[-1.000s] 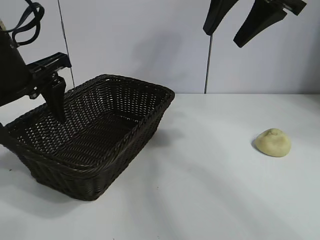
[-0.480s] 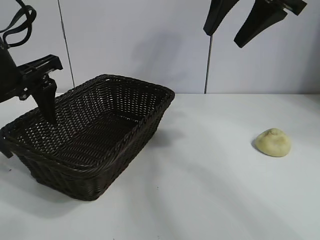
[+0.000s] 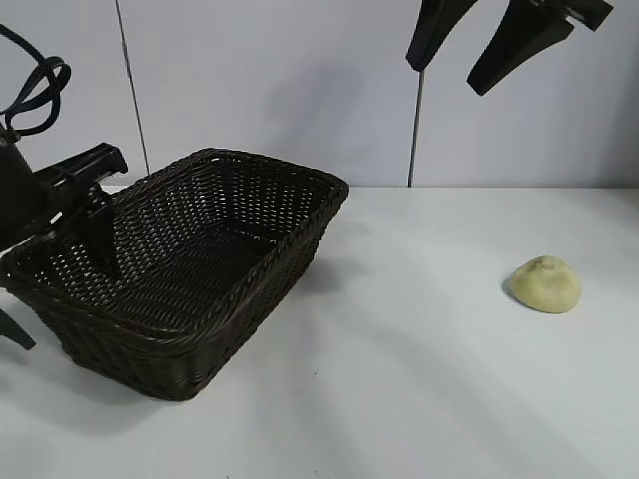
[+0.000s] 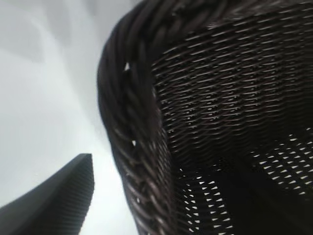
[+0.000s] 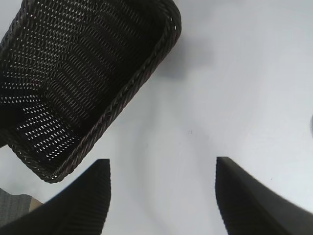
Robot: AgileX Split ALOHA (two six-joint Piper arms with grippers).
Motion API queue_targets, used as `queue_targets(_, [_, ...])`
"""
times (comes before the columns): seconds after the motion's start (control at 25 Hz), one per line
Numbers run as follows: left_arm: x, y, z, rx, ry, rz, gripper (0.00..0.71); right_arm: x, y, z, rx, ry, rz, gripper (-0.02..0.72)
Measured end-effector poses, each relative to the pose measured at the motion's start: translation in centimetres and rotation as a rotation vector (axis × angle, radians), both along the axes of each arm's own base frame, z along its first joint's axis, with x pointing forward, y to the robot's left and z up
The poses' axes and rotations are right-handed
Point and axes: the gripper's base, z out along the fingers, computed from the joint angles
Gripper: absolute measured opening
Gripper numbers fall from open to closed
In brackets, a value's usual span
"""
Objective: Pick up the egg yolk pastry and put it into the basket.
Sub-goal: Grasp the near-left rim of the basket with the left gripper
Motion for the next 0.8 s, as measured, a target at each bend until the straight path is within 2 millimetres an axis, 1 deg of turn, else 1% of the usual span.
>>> queue_targets(0.12, [0.3,-0.1,-0.3,-0.004,-0.014,0.004,0.524,0.0,0.0,0.0,0.000,0.000,0.000,0.453])
queue_targets(0.4, [1.2,-0.4,-3.1,0.013,0.016,0.013,0.524,0.0,0.0,0.0,0.000,0.000,0.000,0.453])
queue_targets(0.56, [1.4,-0.5,-4.5,0.018,0.049,0.024,0.517,0.0,0.0,0.0,-0.001,-0.001,0.000,0.453])
queue_targets(0.64, [1.4,-0.6,-4.7,0.014,0.059,0.032,0.472,0.0,0.0,0.0,-0.001,-0.001,0.000,0.453])
queue_targets(0.8, [1.4,-0.6,-4.7,0.011,0.059,0.036,0.308,0.0,0.0,0.0,-0.001,-0.001,0.000,0.453])
